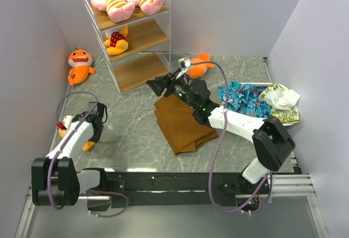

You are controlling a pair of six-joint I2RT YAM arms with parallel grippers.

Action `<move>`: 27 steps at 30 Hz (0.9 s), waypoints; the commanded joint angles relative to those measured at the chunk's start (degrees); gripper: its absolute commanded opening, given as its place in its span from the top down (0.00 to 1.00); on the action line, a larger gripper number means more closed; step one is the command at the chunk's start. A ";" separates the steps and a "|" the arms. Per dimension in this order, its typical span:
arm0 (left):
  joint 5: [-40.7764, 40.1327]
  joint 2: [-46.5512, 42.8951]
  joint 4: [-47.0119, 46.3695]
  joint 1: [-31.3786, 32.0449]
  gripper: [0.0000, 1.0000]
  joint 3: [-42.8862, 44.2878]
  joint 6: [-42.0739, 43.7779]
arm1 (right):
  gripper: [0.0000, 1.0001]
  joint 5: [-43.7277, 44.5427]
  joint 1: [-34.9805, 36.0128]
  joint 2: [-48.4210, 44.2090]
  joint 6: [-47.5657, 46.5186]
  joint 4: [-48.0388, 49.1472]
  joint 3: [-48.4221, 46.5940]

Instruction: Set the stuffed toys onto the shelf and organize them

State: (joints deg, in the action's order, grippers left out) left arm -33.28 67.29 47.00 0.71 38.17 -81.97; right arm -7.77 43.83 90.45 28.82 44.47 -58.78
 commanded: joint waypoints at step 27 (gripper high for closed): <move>15.09 -4.79 -17.91 22.76 0.33 6.30 9.28 | 0.41 10.58 0.99 -2.03 18.89 -32.86 -0.02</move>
State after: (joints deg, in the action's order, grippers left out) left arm -18.61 65.34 33.10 23.33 41.58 -77.10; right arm 0.23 43.92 90.45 41.82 15.14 -58.48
